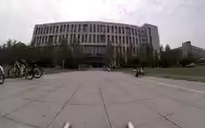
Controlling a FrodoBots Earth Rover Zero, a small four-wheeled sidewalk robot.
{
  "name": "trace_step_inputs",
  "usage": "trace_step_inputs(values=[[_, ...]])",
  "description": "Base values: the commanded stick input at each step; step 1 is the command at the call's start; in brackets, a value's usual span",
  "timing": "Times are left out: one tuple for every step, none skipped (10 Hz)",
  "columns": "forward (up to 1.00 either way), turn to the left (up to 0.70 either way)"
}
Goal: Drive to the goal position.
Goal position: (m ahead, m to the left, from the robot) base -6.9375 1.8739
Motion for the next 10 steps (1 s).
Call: trace_step_inputs(values=[[0.85,0.00],[0.85,0.00],[0.85,0.00],[0.85,0.00],[0.85,0.00],[0.85,0.00],[0.85,0.00],[0.85,0.00],[0.85,0.00],[0.85,0.00]])
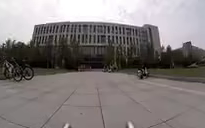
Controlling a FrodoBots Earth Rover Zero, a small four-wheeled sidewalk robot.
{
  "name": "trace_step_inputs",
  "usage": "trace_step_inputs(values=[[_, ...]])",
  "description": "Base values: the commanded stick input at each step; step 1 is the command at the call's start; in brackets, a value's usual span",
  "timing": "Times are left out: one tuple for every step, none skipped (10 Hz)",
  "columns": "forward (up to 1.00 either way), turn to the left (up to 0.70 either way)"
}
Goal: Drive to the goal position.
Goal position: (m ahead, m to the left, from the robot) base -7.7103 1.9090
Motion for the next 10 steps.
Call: trace_step_inputs(values=[[0.85,0.00],[0.85,0.00],[0.85,0.00],[0.85,0.00],[0.85,0.00],[0.85,0.00],[0.85,0.00],[0.85,0.00],[0.85,0.00],[0.85,0.00]])
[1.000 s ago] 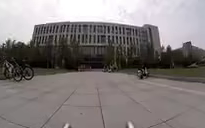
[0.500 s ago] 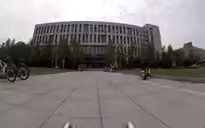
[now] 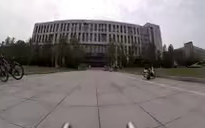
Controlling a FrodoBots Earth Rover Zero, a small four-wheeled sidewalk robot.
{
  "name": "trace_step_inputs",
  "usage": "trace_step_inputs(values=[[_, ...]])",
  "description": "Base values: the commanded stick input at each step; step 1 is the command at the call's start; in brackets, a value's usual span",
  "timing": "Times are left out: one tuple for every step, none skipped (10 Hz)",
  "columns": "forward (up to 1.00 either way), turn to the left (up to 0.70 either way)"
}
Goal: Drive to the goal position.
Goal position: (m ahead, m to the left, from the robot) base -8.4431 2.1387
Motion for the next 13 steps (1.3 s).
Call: trace_step_inputs(values=[[0.85,0.00],[0.85,0.00],[0.85,0.00],[0.85,0.00],[0.85,0.00],[0.85,0.00],[0.85,0.00],[0.85,0.00],[0.85,0.00],[0.85,0.00],[0.85,0.00],[0.85,0.00],[0.85,0.00]])
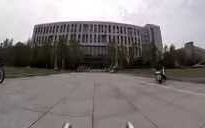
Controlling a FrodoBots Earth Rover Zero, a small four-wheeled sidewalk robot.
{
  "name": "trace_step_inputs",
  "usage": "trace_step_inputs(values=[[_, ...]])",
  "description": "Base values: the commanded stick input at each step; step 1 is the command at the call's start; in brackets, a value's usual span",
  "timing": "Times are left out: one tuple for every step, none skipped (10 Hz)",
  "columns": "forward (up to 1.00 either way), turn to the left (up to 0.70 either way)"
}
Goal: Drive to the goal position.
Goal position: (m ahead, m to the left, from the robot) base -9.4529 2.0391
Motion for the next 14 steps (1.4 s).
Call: trace_step_inputs(values=[[0.85,0.00],[0.85,0.00],[0.85,0.00],[0.85,0.00],[0.85,0.00],[0.85,0.00],[0.84,0.00],[0.73,0.00],[0.59,0.00],[0.42,0.00],[0.29,0.00],[0.18,0.00],[0.07,0.00],[0.00,0.00]])
